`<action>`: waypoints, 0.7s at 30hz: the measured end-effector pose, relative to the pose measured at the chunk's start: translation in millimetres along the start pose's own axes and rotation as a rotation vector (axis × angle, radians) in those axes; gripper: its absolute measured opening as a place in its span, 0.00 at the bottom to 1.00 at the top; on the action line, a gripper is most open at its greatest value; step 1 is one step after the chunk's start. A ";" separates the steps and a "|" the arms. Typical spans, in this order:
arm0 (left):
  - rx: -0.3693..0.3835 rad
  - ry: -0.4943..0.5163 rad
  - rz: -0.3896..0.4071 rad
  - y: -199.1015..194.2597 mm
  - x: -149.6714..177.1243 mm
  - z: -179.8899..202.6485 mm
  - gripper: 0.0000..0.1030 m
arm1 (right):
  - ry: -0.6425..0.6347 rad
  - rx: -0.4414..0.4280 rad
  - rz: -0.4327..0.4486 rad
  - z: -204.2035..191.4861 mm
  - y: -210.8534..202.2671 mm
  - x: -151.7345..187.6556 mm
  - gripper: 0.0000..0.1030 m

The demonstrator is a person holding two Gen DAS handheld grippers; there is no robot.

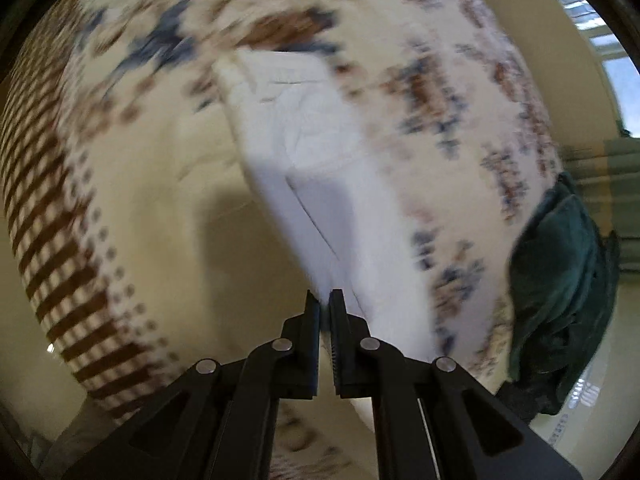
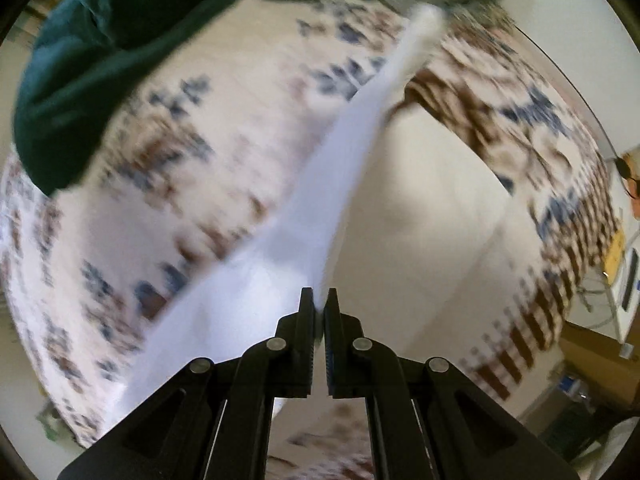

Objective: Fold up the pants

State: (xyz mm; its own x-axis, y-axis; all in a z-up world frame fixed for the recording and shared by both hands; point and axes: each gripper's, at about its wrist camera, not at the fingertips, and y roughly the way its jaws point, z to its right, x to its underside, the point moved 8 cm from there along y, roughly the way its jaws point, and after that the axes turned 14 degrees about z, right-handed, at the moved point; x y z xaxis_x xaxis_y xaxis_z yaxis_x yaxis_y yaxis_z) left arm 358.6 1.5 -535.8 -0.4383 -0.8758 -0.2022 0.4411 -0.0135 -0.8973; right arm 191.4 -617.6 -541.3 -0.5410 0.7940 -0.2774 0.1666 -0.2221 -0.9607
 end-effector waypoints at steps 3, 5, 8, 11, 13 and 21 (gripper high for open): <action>-0.041 -0.031 -0.049 29.3 19.0 -37.8 0.03 | -0.021 0.055 -0.018 23.3 21.2 25.0 0.04; -0.045 -0.024 -0.073 45.6 24.8 -47.9 0.03 | -0.026 0.076 -0.039 35.3 35.7 36.7 0.04; -0.031 0.035 -0.121 55.9 27.2 -49.1 0.07 | -0.029 0.044 -0.081 43.6 52.8 51.4 0.10; -0.060 0.144 -0.122 46.9 22.4 -41.7 0.07 | -0.004 -0.018 -0.099 57.0 49.7 57.8 0.45; -0.067 0.253 -0.059 30.8 15.2 -30.9 0.07 | 0.045 -0.081 -0.089 73.3 38.7 57.8 0.64; -0.138 0.585 0.119 7.1 26.8 19.9 0.79 | 0.221 -0.128 0.046 153.9 13.5 12.6 0.66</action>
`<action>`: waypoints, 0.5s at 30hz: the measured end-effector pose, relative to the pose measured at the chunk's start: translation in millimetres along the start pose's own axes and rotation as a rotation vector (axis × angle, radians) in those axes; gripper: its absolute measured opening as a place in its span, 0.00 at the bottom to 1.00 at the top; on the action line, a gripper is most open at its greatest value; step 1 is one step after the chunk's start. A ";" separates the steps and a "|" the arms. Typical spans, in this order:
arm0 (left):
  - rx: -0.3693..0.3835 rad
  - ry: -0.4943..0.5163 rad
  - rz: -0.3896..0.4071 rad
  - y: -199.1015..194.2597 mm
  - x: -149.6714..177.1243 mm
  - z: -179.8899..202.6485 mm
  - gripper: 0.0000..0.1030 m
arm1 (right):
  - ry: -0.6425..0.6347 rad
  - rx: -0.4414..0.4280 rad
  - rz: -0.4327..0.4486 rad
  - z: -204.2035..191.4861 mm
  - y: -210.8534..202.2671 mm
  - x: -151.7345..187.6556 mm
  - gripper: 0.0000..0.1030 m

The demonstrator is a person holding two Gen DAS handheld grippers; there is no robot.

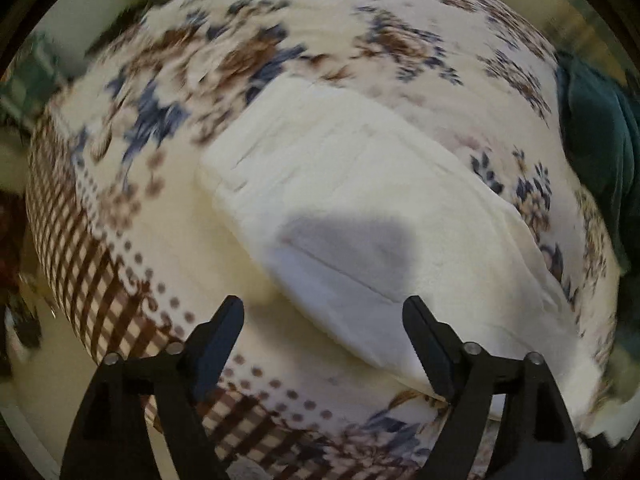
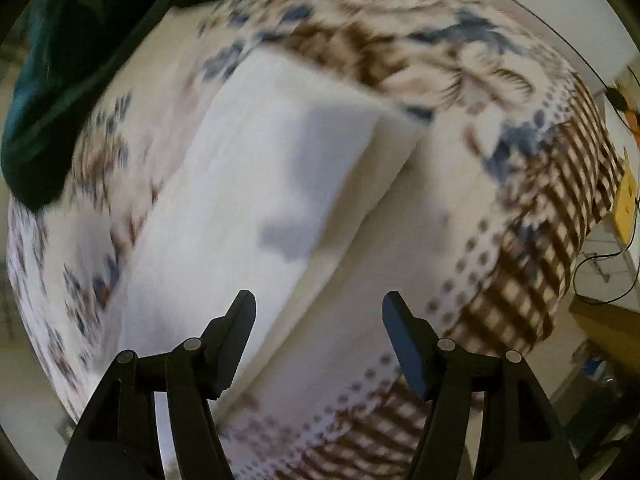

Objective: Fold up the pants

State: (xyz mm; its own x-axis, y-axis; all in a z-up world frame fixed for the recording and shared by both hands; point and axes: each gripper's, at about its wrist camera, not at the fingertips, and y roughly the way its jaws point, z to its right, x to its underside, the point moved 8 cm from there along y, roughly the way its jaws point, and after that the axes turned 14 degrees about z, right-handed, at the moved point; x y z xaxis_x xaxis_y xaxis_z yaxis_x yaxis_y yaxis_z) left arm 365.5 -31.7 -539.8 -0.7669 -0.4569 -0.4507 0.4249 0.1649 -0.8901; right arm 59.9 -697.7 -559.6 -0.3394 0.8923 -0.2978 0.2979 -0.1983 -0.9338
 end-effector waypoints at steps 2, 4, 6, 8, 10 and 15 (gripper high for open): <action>0.007 0.042 -0.012 5.4 9.3 18.1 0.79 | 0.045 -0.019 0.020 10.4 4.8 -19.8 0.66; 0.017 0.078 -0.026 12.4 14.7 33.8 0.79 | 0.072 -0.015 0.046 23.7 14.2 -42.8 0.66; 0.025 0.120 -0.043 18.0 20.3 67.2 0.79 | 0.079 -0.011 0.047 27.2 26.0 -56.4 0.66; 0.055 0.156 -0.063 21.3 29.4 100.6 0.79 | 0.104 -0.033 0.040 29.4 43.5 -67.1 0.66; 0.079 0.198 -0.077 23.1 38.0 133.3 0.79 | 0.175 -0.093 0.030 32.4 60.1 -78.8 0.59; 0.124 0.308 -0.084 21.3 62.7 198.1 0.79 | 0.215 -0.134 0.073 27.1 66.4 -87.4 0.04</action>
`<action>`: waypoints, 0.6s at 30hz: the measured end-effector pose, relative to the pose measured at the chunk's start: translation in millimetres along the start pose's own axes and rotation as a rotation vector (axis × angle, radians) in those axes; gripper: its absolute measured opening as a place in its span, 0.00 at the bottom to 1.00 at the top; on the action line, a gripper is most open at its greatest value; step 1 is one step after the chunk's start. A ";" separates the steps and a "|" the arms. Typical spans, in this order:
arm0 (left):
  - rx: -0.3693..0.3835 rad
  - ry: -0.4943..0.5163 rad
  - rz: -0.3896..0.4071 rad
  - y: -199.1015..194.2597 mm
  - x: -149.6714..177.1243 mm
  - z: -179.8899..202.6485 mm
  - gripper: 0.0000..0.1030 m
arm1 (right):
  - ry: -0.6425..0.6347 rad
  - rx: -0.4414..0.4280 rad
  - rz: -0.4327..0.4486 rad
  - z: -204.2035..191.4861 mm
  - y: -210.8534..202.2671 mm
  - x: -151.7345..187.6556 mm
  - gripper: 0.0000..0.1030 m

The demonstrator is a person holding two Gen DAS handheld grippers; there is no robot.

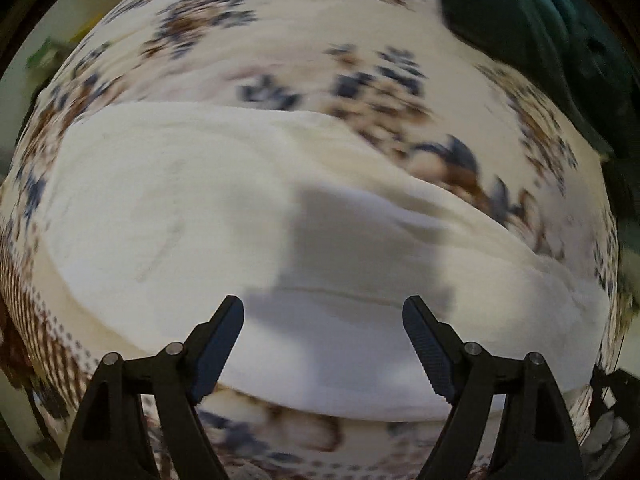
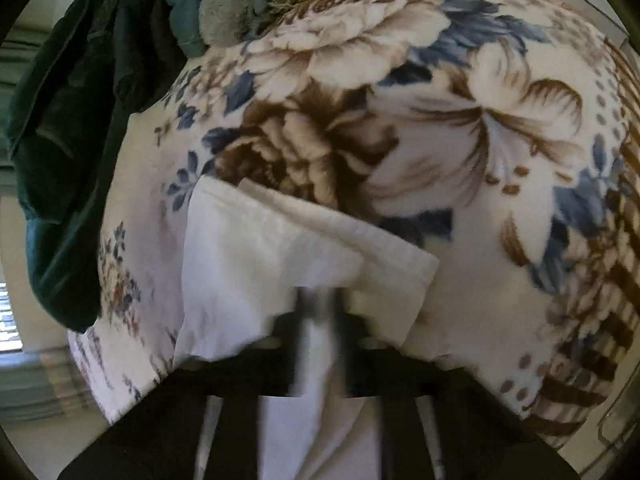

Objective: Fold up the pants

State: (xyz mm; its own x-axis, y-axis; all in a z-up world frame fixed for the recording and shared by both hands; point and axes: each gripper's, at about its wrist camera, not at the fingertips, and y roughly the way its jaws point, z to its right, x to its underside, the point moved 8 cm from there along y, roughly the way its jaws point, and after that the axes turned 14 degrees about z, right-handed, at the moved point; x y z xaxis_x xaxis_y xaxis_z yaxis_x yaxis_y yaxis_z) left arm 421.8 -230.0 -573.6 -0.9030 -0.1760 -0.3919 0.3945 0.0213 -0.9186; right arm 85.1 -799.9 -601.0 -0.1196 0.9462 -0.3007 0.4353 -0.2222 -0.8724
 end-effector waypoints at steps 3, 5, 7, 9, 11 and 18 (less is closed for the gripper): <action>0.015 0.036 -0.009 -0.1 6.7 25.4 0.79 | -0.026 -0.045 0.080 -9.7 -27.9 -11.8 0.02; 0.018 0.056 -0.015 0.6 12.3 35.2 0.79 | -0.061 -0.052 0.100 -9.9 -40.7 -14.6 0.02; 0.015 0.061 -0.029 1.0 17.9 39.3 0.79 | -0.095 -0.027 0.069 1.4 -35.7 -10.0 0.02; 0.011 0.055 -0.053 6.1 23.7 41.9 0.79 | -0.129 0.000 -0.016 14.7 -14.6 0.2 0.02; 0.005 0.053 -0.074 10.7 29.2 40.8 0.79 | -0.144 0.077 -0.071 34.1 3.8 4.3 0.07; -0.004 0.030 -0.070 -0.4 36.3 9.8 0.79 | -0.137 0.029 -0.159 22.7 -27.1 38.0 0.70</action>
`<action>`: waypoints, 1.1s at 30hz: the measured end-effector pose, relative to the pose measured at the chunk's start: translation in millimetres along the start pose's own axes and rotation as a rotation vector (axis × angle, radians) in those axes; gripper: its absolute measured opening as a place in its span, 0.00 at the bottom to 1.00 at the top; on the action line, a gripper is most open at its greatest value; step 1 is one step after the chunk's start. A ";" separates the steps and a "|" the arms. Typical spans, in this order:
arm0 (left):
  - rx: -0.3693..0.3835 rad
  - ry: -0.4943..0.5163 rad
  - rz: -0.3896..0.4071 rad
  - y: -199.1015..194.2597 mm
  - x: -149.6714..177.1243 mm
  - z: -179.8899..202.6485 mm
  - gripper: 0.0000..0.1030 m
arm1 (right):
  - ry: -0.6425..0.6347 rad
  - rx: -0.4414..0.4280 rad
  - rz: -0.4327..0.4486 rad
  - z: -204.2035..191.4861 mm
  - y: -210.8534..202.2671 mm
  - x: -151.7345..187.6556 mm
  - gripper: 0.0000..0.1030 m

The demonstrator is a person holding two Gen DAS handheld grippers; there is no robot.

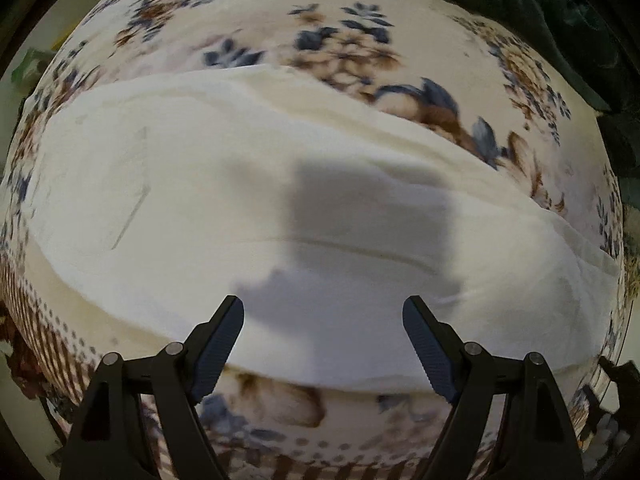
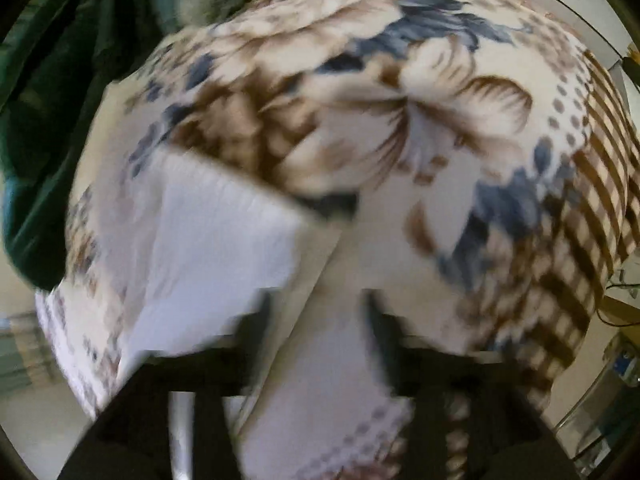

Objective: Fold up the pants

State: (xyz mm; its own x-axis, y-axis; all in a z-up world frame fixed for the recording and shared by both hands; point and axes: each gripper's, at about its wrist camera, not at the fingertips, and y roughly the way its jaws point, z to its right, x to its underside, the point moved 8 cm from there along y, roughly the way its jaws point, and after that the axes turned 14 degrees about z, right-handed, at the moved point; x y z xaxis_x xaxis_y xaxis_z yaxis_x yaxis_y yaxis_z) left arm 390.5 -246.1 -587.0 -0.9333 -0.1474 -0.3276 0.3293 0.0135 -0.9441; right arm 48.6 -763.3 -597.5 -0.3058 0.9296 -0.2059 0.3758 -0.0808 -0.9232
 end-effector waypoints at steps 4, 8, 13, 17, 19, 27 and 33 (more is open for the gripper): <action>-0.017 -0.112 -0.009 -15.0 8.5 -58.3 0.79 | -0.149 -0.067 -0.140 -63.7 -3.4 77.1 0.70; -0.078 -0.254 0.003 -28.1 8.7 -145.8 0.79 | -0.231 -0.132 -0.291 -124.1 7.4 173.3 0.70; -0.159 -0.438 0.061 -31.1 -5.9 -260.0 0.78 | -0.227 -0.164 -0.410 -183.3 29.6 284.3 0.70; -0.116 -0.594 0.087 -7.5 -20.4 -330.4 0.77 | -0.133 -0.137 -0.415 -203.7 42.5 337.5 0.50; -0.079 -0.652 0.095 4.8 -26.0 -347.5 0.61 | -0.124 -0.083 -0.375 -209.3 49.0 349.9 0.19; -0.111 -0.700 0.142 9.5 -24.3 -406.4 0.02 | -0.245 0.123 -0.297 -193.3 35.9 372.9 0.00; -0.116 -0.613 0.094 -0.4 -25.1 -427.0 0.03 | -0.465 0.103 -0.383 -221.7 34.1 387.1 0.02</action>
State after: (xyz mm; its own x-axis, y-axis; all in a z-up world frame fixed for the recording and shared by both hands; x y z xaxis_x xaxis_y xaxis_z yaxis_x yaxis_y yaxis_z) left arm 352.5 180.0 -593.8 -0.6379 -0.6800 -0.3614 0.3559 0.1559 -0.9214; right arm 137.0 -326.5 -636.7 -0.7611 0.6468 0.0483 0.0841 0.1721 -0.9815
